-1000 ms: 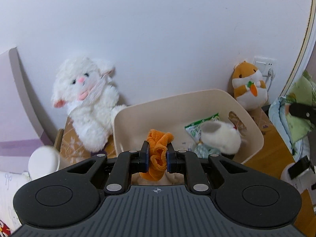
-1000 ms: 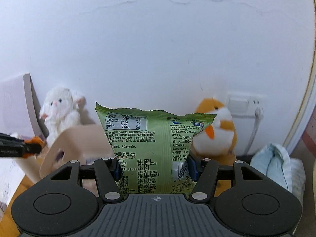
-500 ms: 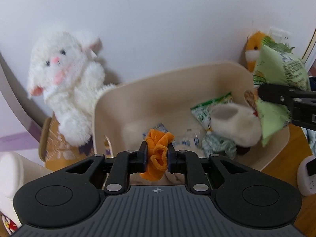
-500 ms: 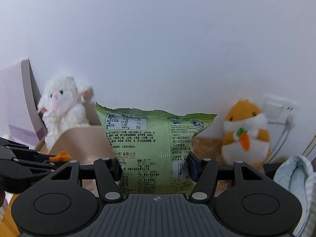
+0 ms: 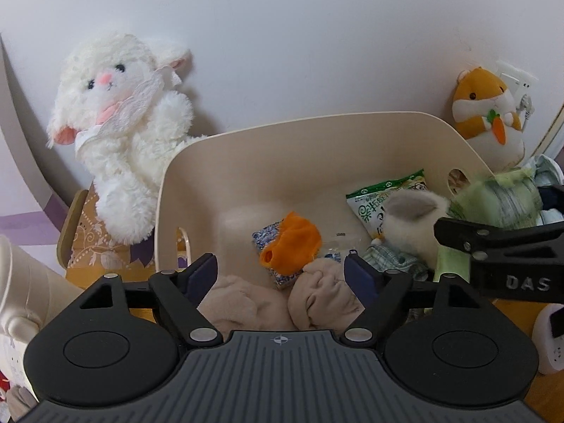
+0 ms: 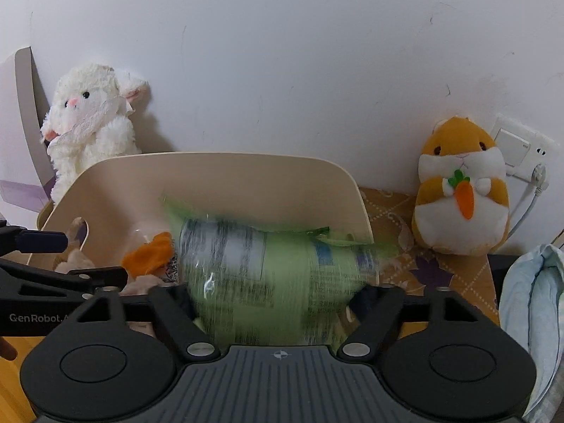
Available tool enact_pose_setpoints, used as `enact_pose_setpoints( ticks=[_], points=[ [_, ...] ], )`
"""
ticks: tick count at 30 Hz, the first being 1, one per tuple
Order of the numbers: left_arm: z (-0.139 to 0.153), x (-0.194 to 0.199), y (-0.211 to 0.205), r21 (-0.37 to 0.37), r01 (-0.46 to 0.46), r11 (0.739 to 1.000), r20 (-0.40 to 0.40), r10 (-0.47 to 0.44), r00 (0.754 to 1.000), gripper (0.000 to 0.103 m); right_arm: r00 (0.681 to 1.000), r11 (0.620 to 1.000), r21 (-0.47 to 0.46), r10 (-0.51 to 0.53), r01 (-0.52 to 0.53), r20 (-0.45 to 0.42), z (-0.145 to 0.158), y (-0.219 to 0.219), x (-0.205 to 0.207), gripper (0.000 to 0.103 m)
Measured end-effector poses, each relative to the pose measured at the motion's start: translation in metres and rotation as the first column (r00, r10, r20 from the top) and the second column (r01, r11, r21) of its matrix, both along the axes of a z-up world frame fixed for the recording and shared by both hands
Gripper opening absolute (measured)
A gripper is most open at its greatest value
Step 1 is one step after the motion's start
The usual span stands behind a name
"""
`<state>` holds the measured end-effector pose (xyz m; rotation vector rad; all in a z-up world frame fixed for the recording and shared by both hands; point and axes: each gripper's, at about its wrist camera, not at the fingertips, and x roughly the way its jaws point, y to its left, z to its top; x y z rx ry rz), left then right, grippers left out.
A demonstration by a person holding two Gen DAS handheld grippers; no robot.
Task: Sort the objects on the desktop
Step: 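Carry the scrunchie and snack bag into the basket and release both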
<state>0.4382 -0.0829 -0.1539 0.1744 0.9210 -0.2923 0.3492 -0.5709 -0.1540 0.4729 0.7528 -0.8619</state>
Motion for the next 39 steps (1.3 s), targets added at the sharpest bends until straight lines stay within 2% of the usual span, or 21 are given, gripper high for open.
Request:
enact_pose_setpoints(
  ticks=[3, 11, 22, 27, 32, 39],
  points=[
    [0.0, -0.001, 0.005, -0.003, -0.01, 1.0, -0.005, 0.01, 1.0, 0.081, 1.0, 1.0, -0.013, 0.013, -0.013, 0.004, 0.004, 0.002, 0.001, 0.103],
    [0.013, -0.011, 0.023, -0.022, -0.029, 0.999, 0.008, 0.029, 1.0, 0.081, 1.0, 0.999, -0.037, 0.03, -0.03, 0.01, 0.015, 0.01, -0.003, 0.103],
    [0.035, -0.024, 0.041, -0.011, -0.043, 0.999, 0.043, 0.044, 0.998, 0.081, 0.999, 0.994, -0.103, 0.034, -0.031, 0.032, 0.038, 0.012, 0.001, 0.103],
    [0.043, -0.026, 0.044, -0.009, -0.038, 0.999, 0.052, 0.039, 0.998, 0.081, 0.998, 0.995, -0.096, 0.025, -0.02, 0.049, 0.046, 0.002, 0.011, 0.103],
    [0.048, -0.028, 0.044, -0.017, -0.034, 0.999, 0.056, 0.035, 0.998, 0.081, 1.0, 0.992, -0.123, 0.019, -0.016, 0.025, 0.049, 0.004, 0.018, 0.103],
    [0.05, -0.036, 0.044, -0.022, -0.011, 1.0, 0.049, 0.012, 0.999, 0.081, 0.999, 0.993, -0.121, 0.009, -0.003, 0.047, 0.055, 0.017, 0.007, 0.103]
  ],
)
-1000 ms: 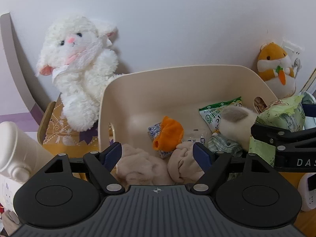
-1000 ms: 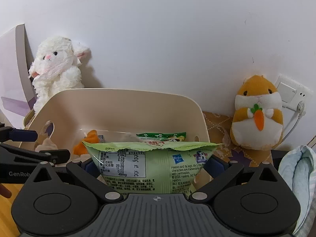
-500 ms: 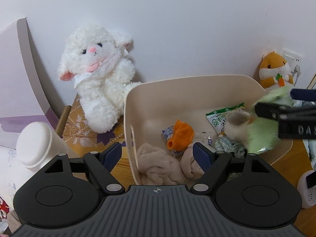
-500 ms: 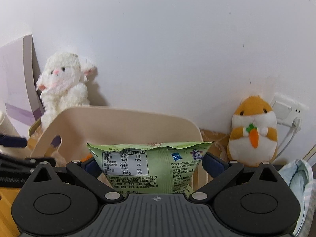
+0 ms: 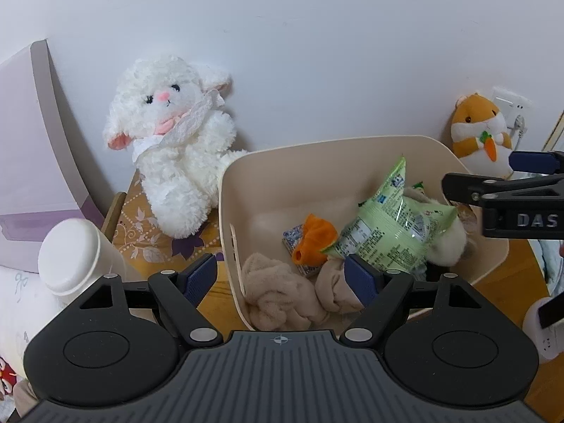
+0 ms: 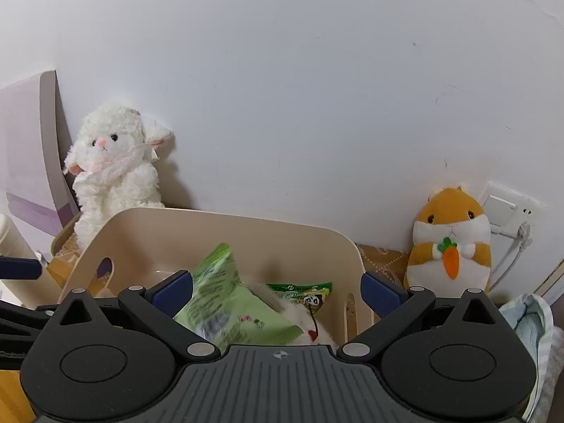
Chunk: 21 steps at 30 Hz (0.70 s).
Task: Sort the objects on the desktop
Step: 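Carry the scrunchie and snack bag into the basket and release both, then grasp the white Hello Kitty plush with the left tool while the right tool grasps the brown hair clip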
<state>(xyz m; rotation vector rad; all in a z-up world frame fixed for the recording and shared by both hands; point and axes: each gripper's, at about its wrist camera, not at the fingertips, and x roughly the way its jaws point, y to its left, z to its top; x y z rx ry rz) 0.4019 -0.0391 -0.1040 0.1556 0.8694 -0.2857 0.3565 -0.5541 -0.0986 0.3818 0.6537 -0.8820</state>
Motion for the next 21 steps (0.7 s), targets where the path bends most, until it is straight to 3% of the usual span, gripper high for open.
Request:
enact_pose_setpoints(
  ticks=[12, 21],
  points=[
    [-0.003, -0.038, 0.017, -0.018, 0.078, 0.997, -0.058, -0.079, 0.995, 0.081, 1.0, 1.0, 0.023, 0.001, -0.002, 0.023, 0.005, 0.046, -0.066, 0.103],
    [-0.029, -0.074, 0.044, -0.003, 0.127, 0.992, -0.197, -0.125, 0.972, 0.081, 0.999, 0.991, 0.133, -0.025, 0.031, -0.044, -0.031, 0.076, -0.115, 0.103]
  ],
)
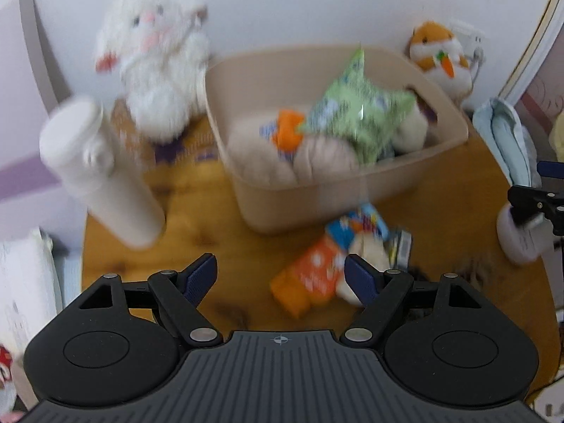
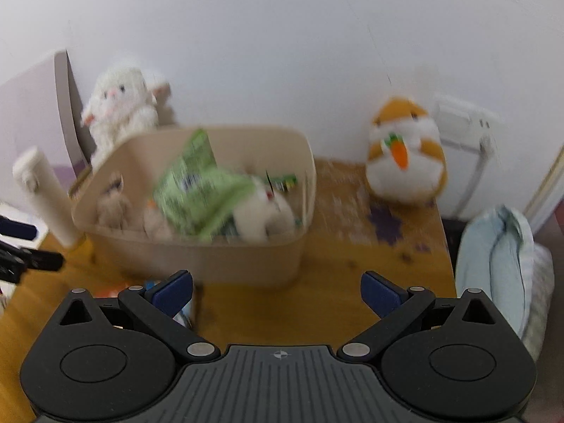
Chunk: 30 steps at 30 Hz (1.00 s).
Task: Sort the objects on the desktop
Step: 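Grasp the white Hello Kitty plush with the left tool while the right tool grasps the brown hair clip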
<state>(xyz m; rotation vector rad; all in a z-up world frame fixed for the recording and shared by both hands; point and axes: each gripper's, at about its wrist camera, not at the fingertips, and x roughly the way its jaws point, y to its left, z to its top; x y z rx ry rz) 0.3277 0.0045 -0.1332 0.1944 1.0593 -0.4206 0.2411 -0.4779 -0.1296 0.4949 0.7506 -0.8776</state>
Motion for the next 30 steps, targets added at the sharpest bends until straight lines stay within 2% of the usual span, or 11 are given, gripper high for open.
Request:
enact_pose_setpoints(
  ticks=[8, 12, 15, 18, 24, 30],
  points=[
    [-0.037, -0.034, 0.009, 0.026, 0.006, 1.0, -0.102, -0.004, 0.995, 0.081, 0.997, 0.994, 0.105, -0.027, 0.035, -0.074, -0.043, 0.026, -0.022, 0.103],
    [-0.051, -0.043, 0.012, 0.048, -0.025, 0.999, -0.122, 0.03, 0.992, 0.081, 0.993, 0.991, 0.126, -0.041, 0.055, -0.107, -0.058, 0.035, -0.024, 0.103],
    [-0.058, -0.048, 0.021, 0.033, -0.091, 0.995, -0.116, 0.094, 0.989, 0.081, 0.991, 0.99, 0.129, -0.041, 0.057, -0.129, -0.068, 0.037, -0.023, 0.103],
    [-0.065, -0.051, 0.027, 0.025, -0.129, 0.991, -0.149, 0.131, 0.98, 0.081, 0.988, 0.987, 0.153, -0.026, 0.05, -0.154, -0.079, 0.037, -0.02, 0.103],
    [-0.077, -0.057, 0.026, 0.032, -0.137, 0.99, -0.188, 0.141, 0.972, 0.081, 0.98, 0.984, 0.175, 0.017, 0.018, -0.197, -0.094, 0.035, -0.015, 0.103],
    [-0.084, -0.053, 0.017, 0.016, -0.162, 0.987, -0.199, 0.162, 0.967, 0.081, 0.98, 0.976, 0.216, 0.022, 0.022, -0.2, -0.105, 0.032, -0.014, 0.103]
  ],
)
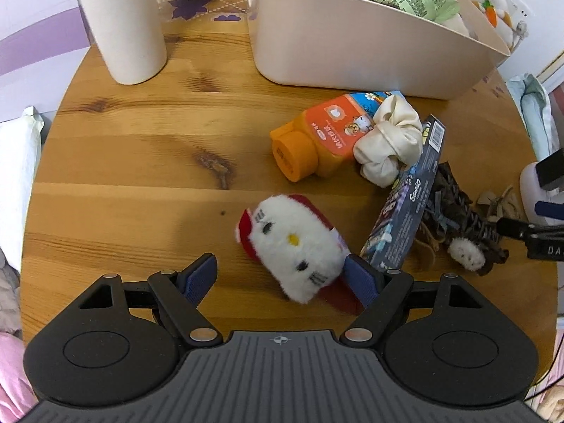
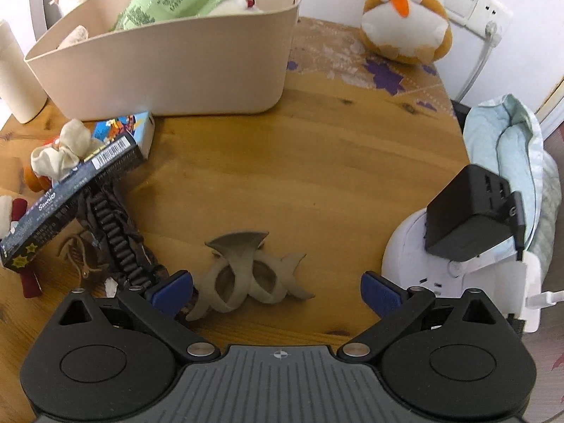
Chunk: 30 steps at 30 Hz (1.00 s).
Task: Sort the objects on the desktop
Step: 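Grasp the white Hello Kitty plush with the left tool while the right tool grasps the brown hair clip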
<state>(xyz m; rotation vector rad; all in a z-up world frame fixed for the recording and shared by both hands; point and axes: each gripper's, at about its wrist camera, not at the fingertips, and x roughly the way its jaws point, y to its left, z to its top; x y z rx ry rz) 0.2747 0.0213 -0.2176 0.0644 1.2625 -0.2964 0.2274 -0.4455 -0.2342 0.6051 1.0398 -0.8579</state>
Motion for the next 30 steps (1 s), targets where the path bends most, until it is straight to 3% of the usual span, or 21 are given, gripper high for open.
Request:
enact_pose_setpoints(
  ticks=[6, 12, 16, 22, 24, 28, 30],
  points=[
    [-0.009, 0.008, -0.012, -0.008, -0.031, 0.999, -0.016, 0.031, 0.999, 0.081, 0.996, 0.996, 0.054, -0.075, 0.072, 0.051, -0.007, -0.002, -0.001, 0.103],
    [-0.02, 0.017, -0.019, -0.006, -0.093, 0.996, -0.046, 0.092, 0.995, 0.081, 0.954, 0.951, 0.184, -0.274, 0.25, 0.12, -0.021, -0.005, -0.004, 0.103],
    [-0.024, 0.021, -0.027, 0.026, -0.114, 0.993, -0.039, 0.115, 0.993, 0.081, 0.93, 0.927, 0.184, -0.35, 0.326, 0.117, -0.024, -0.005, 0.0, 0.1],
    [-0.026, 0.018, -0.04, 0.135, -0.136, 0.981, 0.006, 0.137, 0.991, 0.079, 0.937, 0.935, 0.132, -0.341, 0.33, 0.07, -0.023, 0.0, 0.007, 0.084],
    [-0.026, 0.017, -0.04, 0.146, -0.142, 0.979, 0.019, 0.141, 0.99, 0.077, 0.939, 0.937, 0.109, -0.338, 0.331, 0.056, -0.022, 0.002, 0.006, 0.073],
    [-0.023, 0.014, -0.033, 0.139, -0.162, 0.977, 0.044, 0.157, 0.987, 0.058, 0.938, 0.937, 0.08, -0.344, 0.339, 0.048, -0.018, 0.005, -0.002, 0.052],
    [-0.021, 0.013, -0.028, 0.136, -0.175, 0.975, 0.046, 0.17, 0.984, 0.048, 0.934, 0.934, 0.076, -0.353, 0.348, 0.054, -0.016, 0.005, -0.008, 0.037]
  ],
)
